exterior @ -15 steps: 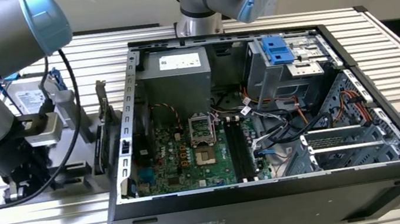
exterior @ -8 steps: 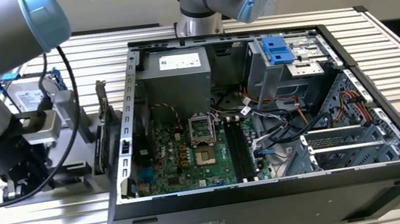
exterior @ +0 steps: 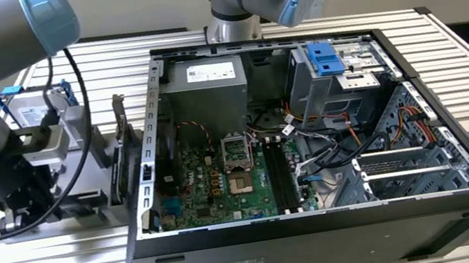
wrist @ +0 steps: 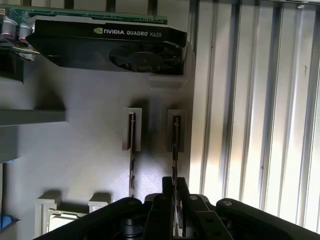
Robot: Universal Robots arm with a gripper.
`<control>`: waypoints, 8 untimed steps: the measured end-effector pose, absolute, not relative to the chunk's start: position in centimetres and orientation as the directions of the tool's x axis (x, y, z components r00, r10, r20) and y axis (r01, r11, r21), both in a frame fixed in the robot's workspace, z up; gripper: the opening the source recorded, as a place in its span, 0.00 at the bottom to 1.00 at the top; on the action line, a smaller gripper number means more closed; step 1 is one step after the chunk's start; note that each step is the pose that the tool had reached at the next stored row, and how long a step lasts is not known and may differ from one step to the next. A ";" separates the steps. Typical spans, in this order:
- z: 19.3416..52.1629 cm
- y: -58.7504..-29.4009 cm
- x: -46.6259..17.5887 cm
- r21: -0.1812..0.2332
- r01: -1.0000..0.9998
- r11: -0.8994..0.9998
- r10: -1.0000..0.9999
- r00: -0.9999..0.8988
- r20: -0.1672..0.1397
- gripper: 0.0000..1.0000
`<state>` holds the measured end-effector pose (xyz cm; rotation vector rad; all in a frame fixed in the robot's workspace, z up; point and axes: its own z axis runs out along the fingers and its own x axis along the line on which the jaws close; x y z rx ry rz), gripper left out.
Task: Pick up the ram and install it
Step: 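Pick up the ram and move it above insertion slot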
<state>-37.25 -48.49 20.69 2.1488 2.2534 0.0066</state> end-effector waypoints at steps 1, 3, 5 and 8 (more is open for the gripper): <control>20.8 -48.5 -37.2 0.022 0.999 0.048 0.999 -0.047 -0.017 0.00; 21.0 -48.5 -37.2 0.022 0.999 0.048 0.999 -0.047 -0.017 0.00; 21.1 -48.5 -37.2 0.022 0.999 0.048 0.999 -0.047 -0.017 0.00; 21.4 -48.5 -37.2 0.022 0.999 0.048 0.999 -0.047 -0.017 0.00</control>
